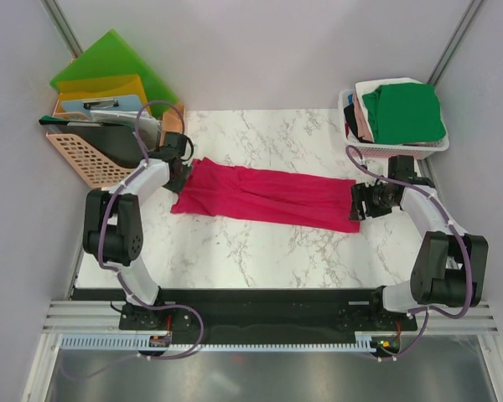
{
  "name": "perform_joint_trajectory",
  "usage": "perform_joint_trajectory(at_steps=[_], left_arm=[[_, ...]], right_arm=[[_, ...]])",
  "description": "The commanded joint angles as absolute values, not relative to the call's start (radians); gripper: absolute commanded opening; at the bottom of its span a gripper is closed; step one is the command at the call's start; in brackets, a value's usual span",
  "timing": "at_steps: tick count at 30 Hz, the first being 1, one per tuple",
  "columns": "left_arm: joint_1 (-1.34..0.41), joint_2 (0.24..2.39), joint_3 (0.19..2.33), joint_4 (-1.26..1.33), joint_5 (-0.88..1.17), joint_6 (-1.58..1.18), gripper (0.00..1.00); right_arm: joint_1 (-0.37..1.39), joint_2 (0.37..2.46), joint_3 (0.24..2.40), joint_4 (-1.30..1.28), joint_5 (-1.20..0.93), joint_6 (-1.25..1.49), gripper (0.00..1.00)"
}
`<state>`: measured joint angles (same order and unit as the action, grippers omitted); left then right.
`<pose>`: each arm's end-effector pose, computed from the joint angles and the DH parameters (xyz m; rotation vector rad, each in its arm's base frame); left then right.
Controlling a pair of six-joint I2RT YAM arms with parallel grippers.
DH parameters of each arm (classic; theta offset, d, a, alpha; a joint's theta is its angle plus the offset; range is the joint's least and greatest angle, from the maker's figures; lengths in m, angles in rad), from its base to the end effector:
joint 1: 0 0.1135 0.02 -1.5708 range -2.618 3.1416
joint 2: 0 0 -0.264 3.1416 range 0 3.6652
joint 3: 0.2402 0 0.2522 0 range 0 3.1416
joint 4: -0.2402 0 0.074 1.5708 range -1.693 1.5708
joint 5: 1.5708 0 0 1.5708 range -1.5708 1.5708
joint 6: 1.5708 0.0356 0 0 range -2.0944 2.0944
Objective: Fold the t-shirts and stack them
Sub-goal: Fold the other side of the tshirt into a rectangle
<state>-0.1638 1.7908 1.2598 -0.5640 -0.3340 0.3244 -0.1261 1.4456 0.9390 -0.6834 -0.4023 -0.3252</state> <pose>0.3655 -0.0486 0.2031 0.5358 2.5999 0.4972 0.2696 -0.0201 0.2099 -0.3676 2.6310 0.4131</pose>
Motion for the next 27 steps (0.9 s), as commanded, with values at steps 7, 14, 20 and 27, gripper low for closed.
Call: perform_joint_trajectory(at_steps=[7, 14, 20, 27], left_arm=[[-0.141, 1.628, 1.201, -0.535, -0.344, 0.345, 0.58], [-0.141, 1.609, 1.186, -0.545, -0.339, 0.322, 0.58], [-0.140, 1.614, 1.173, -0.546, -0.350, 0.330, 0.58], [-0.140, 1.588, 1.160, -0.548, -0.341, 0.321, 0.59]], right_arm=[[-0.068, 1.498, 1.050, -0.629, -0.351, -0.276, 0.36], [0.067, 1.598, 1.204, -0.609, -0.279, -0.199, 0.00], [0.124, 1.742, 1.282, -0.652, -0.310, -0.199, 0.00], [0.149, 1.724, 1.241, -0.699, -0.301, -0.245, 0.55]])
